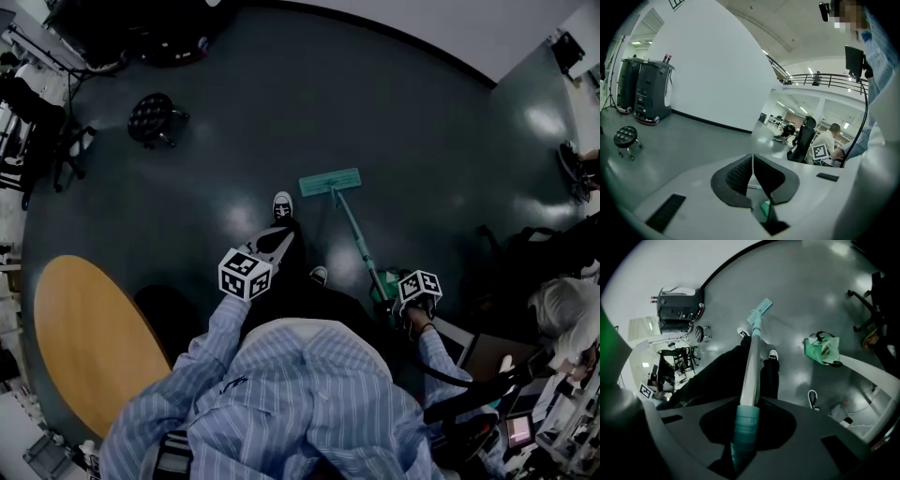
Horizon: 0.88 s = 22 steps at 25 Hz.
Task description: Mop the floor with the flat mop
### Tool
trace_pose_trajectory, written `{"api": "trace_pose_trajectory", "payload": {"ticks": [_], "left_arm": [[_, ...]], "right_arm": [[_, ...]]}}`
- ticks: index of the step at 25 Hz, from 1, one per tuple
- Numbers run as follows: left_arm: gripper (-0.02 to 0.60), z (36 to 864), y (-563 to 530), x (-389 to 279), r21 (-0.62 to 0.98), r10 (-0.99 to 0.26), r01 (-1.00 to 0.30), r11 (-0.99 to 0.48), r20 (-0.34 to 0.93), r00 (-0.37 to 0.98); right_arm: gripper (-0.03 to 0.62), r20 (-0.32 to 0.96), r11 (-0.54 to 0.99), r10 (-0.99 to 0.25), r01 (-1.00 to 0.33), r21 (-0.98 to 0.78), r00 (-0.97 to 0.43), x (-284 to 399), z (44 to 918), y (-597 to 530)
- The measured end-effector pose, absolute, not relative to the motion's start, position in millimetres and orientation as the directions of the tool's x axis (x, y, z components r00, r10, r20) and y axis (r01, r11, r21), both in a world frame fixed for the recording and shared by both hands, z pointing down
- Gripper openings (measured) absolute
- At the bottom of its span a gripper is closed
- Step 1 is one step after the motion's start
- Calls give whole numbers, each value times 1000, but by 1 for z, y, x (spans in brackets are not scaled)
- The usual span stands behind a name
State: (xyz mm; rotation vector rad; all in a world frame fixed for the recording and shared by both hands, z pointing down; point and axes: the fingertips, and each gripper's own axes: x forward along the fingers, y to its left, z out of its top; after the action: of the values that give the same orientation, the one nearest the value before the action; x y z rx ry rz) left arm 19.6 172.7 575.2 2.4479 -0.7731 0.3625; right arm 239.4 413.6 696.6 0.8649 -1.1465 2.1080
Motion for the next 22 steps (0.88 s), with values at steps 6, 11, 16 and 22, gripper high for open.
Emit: {"api": "trace_pose_trajectory", "payload": {"ticks": [6,11,16,22], "left_arm": [[14,574,180,24,403,-429,-583,-706,411,804],[14,575,175,20,399,-450,-603,-691,416,790],[14,578,165,11,403,-465,-620,-674,421,779],[14,583,152,15,402,-468,-627,-667,429,773]], "right_arm": [[74,781,-402,267,-802,-443,-565,255,678,461],[74,780,-386,292,-814,-433,-553,262,674,468],[75,779,-341,321,-833,-435,-538,254,672,454],[75,784,-303,333,-847,-437,-524,259,677,425]]}}
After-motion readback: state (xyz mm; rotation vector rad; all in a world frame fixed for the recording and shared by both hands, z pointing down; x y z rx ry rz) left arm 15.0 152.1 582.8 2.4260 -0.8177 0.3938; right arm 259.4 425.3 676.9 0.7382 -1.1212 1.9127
